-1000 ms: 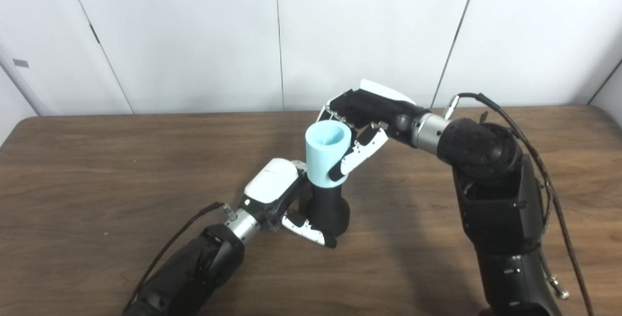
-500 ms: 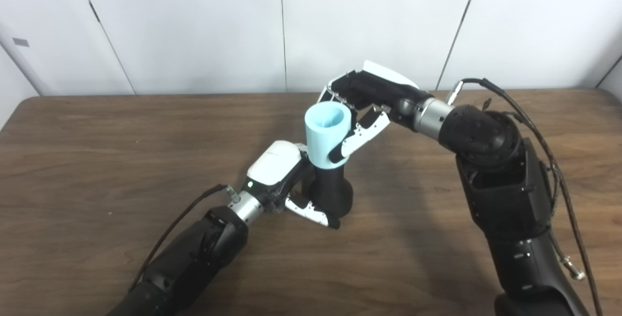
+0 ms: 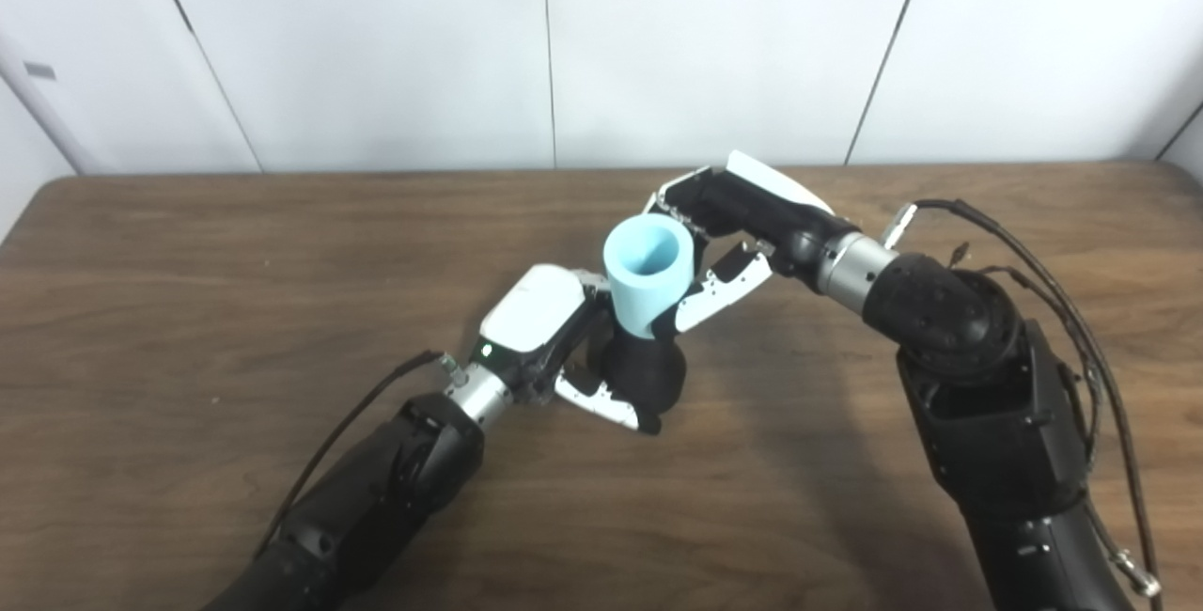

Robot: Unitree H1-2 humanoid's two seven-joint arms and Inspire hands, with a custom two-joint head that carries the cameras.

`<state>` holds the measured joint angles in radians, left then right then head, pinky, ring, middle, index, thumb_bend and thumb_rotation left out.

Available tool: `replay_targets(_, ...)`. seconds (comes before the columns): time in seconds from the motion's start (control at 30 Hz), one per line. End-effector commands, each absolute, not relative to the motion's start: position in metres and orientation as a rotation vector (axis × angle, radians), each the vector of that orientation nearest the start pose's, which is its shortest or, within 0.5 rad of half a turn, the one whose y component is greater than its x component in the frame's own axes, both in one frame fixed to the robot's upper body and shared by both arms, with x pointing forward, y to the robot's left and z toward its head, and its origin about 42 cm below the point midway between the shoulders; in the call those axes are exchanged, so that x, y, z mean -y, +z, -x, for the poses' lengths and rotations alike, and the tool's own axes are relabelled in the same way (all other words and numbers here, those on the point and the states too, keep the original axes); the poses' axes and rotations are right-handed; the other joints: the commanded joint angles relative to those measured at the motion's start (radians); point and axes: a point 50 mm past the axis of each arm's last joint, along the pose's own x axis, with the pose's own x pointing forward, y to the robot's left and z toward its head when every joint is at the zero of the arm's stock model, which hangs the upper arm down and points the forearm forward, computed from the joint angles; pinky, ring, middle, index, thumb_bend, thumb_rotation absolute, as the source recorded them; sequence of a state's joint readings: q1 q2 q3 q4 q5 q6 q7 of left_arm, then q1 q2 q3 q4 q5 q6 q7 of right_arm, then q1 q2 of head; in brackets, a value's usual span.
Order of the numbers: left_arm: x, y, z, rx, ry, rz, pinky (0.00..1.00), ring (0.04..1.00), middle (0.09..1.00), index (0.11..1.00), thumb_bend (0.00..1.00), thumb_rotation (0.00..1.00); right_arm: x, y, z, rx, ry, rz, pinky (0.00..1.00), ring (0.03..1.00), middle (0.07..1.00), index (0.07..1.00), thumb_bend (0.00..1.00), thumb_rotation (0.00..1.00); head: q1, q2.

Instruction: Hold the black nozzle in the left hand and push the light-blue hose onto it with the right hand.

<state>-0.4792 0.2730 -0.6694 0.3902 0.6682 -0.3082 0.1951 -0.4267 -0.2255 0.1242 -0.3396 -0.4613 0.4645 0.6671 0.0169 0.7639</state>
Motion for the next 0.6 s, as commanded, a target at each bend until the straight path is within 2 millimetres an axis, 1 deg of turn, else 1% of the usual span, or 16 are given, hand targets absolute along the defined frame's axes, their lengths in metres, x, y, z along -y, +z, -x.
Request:
replay_targets(0.0, -0.116, 0.053, -0.326, 0.347, -0.893, -1.077, 0.68, 0.631, 0.487, 0.481, 0.53, 0.00, 0.200, 0.255, -0.352, 0.056, 0.570, 0.753, 0.42, 0.456, 0.479, 0.483, 0.53, 0.00, 0.001, 0.002)
replay_targets(0.03, -0.116, 0.053, -0.326, 0.347, -0.893, -1.076, 0.67, 0.631, 0.487, 0.481, 0.53, 0.00, 0.201, 0.252, -0.351, 0.058, 0.566, 0.744, 0.44, 0.465, 0.484, 0.481, 0.53, 0.00, 0.000, 0.002)
replay_targets(0.1, -0.117, 0.053, -0.326, 0.346, -0.891, -1.069, 0.65, 0.632, 0.482, 0.485, 0.53, 0.00, 0.202, 0.248, -0.349, 0.068, 0.558, 0.731, 0.54, 0.478, 0.478, 0.484, 0.53, 0.00, -0.001, 0.002)
replay_targets(0.13, -0.117, 0.053, -0.326, 0.348, -0.891, -1.069, 0.64, 0.630, 0.479, 0.486, 0.53, 0.00, 0.203, 0.246, -0.348, 0.072, 0.553, 0.723, 0.57, 0.480, 0.475, 0.485, 0.53, 0.00, -0.001, 0.002)
replay_targets(0.2, -0.117, 0.052, -0.327, 0.349, -0.892, -1.073, 0.65, 0.627, 0.480, 0.486, 0.53, 0.00, 0.203, 0.244, -0.347, 0.071, 0.540, 0.716, 0.56, 0.480, 0.470, 0.486, 0.53, 0.00, 0.000, 0.003)
replay_targets(0.3, -0.118, 0.052, -0.327, 0.344, -0.892, -1.072, 0.66, 0.626, 0.477, 0.487, 0.53, 0.00, 0.203, 0.241, -0.345, 0.066, 0.523, 0.709, 0.41, 0.445, 0.458, 0.489, 0.53, 0.00, -0.003, 0.002)
replay_targets(0.33, -0.118, 0.051, -0.327, 0.345, -0.892, -1.071, 0.65, 0.625, 0.476, 0.488, 0.53, 0.00, 0.203, 0.240, -0.345, 0.072, 0.522, 0.707, 0.40, 0.443, 0.460, 0.489, 0.53, 0.00, -0.003, 0.001)
replay_targets(0.37, -0.118, 0.051, -0.327, 0.347, -0.894, -1.073, 0.65, 0.622, 0.476, 0.488, 0.53, 0.00, 0.202, 0.240, -0.345, 0.081, 0.524, 0.706, 0.40, 0.446, 0.464, 0.489, 0.53, 0.00, -0.003, 0.001)
replay_targets(0.43, -0.118, 0.052, -0.327, 0.350, -0.896, -1.078, 0.66, 0.620, 0.477, 0.488, 0.53, 0.00, 0.201, 0.245, -0.344, 0.090, 0.536, 0.706, 0.47, 0.497, 0.459, 0.523, 0.53, 0.00, -0.003, 0.001)
replay_targets(0.47, -0.118, 0.052, -0.327, 0.351, -0.896, -1.080, 0.66, 0.620, 0.477, 0.488, 0.53, 0.00, 0.201, 0.249, -0.344, 0.093, 0.547, 0.704, 0.51, 0.541, 0.525, 0.620, 0.68, 0.05, -0.003, 0.001)
replay_targets(0.5, -0.118, 0.052, -0.327, 0.350, -0.896, -1.081, 0.67, 0.620, 0.477, 0.488, 0.53, 0.00, 0.200, 0.255, -0.345, 0.102, 0.561, 0.702, 0.57, 0.617, 0.631, 0.757, 0.80, 0.13, -0.003, 0.001)
replay_targets(0.53, -0.118, 0.052, -0.327, 0.351, -0.896, -1.082, 0.68, 0.624, 0.479, 0.487, 0.53, 0.00, 0.200, 0.259, -0.345, 0.113, 0.571, 0.702, 0.61, 0.695, 0.726, 0.861, 0.85, 0.19, -0.003, 0.001)
replay_targets(0.57, -0.118, 0.052, -0.327, 0.353, -0.895, -1.083, 0.70, 0.626, 0.480, 0.486, 0.53, 0.00, 0.199, 0.264, -0.347, 0.125, 0.575, 0.701, 0.64, 0.756, 0.791, 0.929, 0.89, 0.24, -0.008, -0.003)
